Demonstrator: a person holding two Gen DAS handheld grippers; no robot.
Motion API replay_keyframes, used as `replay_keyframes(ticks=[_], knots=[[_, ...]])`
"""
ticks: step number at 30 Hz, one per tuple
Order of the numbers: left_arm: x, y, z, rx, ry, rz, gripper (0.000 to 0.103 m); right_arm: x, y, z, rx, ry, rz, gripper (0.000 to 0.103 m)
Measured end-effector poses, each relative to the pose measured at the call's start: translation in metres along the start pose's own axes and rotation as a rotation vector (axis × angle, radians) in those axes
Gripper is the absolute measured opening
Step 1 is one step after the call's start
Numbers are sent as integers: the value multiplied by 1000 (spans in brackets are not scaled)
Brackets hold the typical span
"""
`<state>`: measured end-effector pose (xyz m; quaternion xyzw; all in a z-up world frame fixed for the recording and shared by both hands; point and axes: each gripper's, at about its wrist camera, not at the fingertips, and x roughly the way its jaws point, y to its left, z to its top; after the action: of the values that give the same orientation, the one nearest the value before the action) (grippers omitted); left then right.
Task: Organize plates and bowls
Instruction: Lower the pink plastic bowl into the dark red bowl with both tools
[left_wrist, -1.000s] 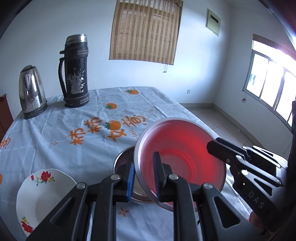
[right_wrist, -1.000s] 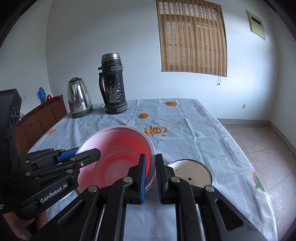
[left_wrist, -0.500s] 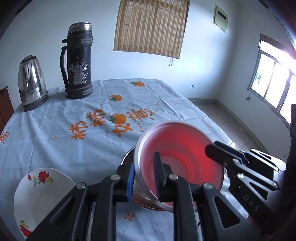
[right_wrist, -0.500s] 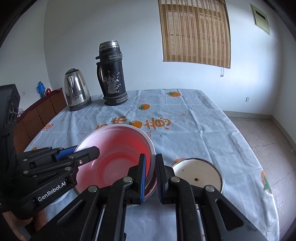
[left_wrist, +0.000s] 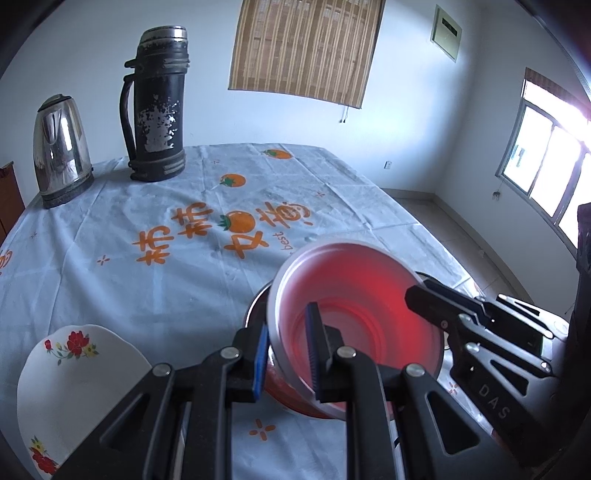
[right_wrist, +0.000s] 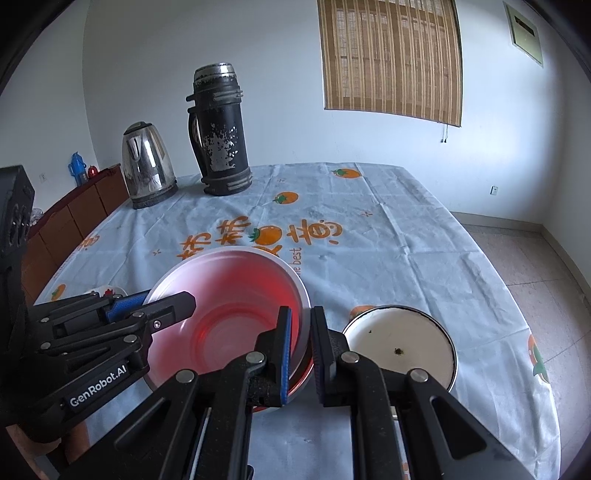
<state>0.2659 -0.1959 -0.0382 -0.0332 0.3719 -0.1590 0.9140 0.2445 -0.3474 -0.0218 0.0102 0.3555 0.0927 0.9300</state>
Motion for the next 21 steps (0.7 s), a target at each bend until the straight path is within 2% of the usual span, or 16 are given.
replay_keyframes(ticks=[21], knots=[[16, 8, -7, -12, 44, 0, 16, 12, 4, -5, -5, 31, -11, 11]])
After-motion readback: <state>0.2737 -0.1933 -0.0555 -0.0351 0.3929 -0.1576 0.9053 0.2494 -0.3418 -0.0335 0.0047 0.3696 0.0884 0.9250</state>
